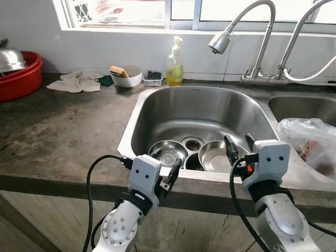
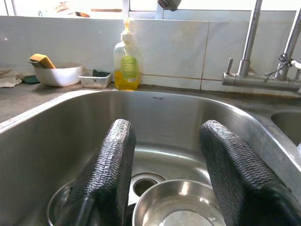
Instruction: Kitchen organization
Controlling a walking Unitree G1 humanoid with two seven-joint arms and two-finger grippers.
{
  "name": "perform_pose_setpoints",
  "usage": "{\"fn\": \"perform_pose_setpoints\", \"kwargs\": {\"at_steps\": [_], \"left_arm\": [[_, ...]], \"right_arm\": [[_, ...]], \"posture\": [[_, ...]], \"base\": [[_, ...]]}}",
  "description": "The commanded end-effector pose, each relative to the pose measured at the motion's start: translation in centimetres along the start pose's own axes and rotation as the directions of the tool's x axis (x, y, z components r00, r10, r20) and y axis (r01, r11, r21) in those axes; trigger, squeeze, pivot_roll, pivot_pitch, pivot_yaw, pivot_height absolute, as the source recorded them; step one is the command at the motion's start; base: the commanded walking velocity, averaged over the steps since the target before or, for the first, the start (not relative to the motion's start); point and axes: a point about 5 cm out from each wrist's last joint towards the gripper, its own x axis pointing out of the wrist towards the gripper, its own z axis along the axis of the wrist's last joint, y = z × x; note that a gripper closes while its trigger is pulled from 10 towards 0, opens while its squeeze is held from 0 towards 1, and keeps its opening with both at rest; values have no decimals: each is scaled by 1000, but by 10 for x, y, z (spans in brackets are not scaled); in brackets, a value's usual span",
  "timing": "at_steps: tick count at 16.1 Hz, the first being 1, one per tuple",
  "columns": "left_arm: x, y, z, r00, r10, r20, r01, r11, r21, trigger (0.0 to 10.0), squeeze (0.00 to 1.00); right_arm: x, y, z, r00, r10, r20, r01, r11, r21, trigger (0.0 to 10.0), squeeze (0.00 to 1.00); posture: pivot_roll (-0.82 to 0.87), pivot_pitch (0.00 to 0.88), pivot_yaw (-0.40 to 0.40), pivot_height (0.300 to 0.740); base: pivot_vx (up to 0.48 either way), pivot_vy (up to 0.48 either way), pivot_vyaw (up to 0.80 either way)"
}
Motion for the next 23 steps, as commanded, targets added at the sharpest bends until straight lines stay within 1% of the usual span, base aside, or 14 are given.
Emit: {"fn": "perform_pose_setpoints", "kwargs": {"at_steps": [1,4,9,14,23], "left_arm": [[-3,1,-6,1000,1,-22,-1,1000,-3,10000,0],[-5,0,-8,999,1,-34,-2,1000,-9,10000,0],[-8,0,-9,999,3,-37,-3,1000,-8,10000,0],[-6,2,-7,1000,6,-22,-6,1000,1,10000,0],[-5,2,-9,999,6,-34,-5,1000,3,10000,0]], "right_arm": [[1,4,2,1000,17,19,-17,1000,4,10000,0],[2,5,1,1000,19,16,-19,1000,1,10000,0],[4,6,-4,1000,12,6,-12,1000,8,10000,0],[7,6,-2,1000,10,20,-10,1000,9,10000,0],[10,8,-2,1000,13,24,-14,1000,20,10000,0]], "posture": [[58,0,-27,740],[62,0,-32,740],[69,0,-33,740],[67,0,-30,740],[64,0,-26,740]], "base": [[0,435,0],[0,479,0],[0,442,800],[0,0,800],[0,27,800]]}}
